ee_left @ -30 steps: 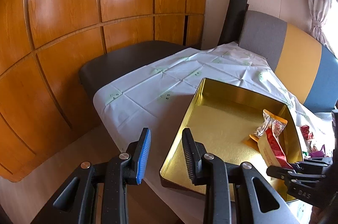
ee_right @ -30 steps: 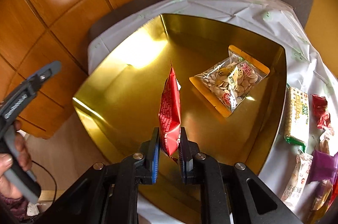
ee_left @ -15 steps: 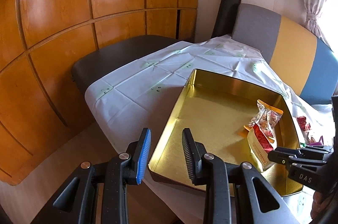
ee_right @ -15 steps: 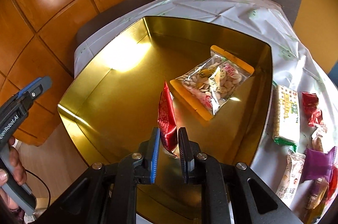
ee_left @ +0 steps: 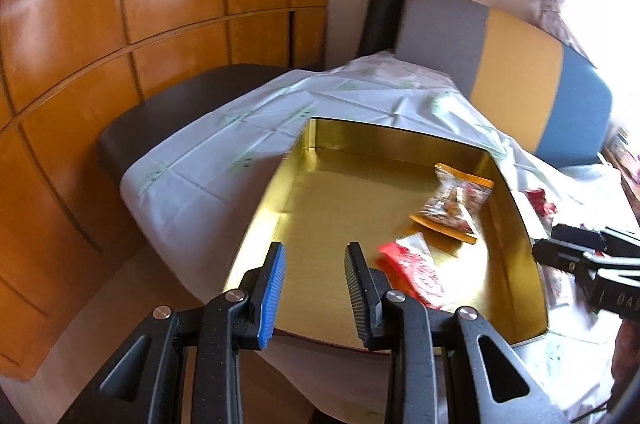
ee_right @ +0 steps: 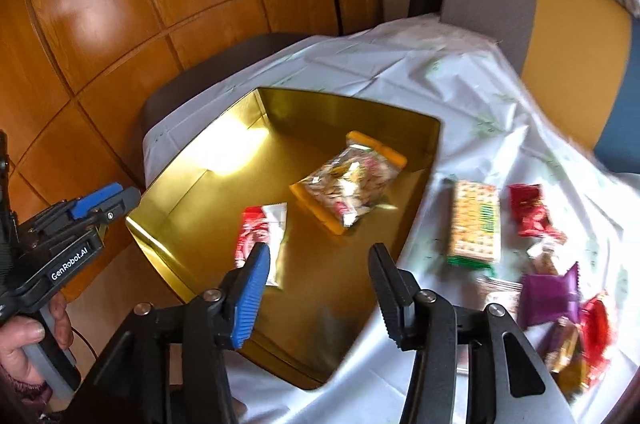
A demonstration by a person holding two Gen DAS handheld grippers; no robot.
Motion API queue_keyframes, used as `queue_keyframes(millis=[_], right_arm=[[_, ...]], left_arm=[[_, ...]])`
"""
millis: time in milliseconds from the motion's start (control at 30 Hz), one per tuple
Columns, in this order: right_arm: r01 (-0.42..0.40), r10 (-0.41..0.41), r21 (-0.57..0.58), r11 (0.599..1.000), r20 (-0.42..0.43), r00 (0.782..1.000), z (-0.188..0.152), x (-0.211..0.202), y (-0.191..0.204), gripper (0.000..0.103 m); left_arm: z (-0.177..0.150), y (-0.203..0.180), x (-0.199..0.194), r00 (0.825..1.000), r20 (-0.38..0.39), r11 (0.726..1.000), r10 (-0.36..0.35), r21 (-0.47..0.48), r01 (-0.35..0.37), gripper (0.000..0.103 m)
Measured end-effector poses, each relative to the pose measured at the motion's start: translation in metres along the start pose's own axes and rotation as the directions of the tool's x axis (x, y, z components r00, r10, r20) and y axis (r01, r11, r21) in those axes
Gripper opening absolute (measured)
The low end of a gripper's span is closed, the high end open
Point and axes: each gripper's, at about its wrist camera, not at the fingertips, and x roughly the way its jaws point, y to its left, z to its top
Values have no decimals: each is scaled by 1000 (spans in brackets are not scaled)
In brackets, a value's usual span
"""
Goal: Organize snacks
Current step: 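Reach the left tool to the white BA ZHEN packet and grasp it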
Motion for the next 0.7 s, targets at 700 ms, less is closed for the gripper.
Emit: queue_keyframes(millis=[700], right_arm=[[356,-359,255,899,-37,933,-66,-98,-191,78]], left_arm=[[6,-113,-21,944,-90,905,-316,269,329,31]])
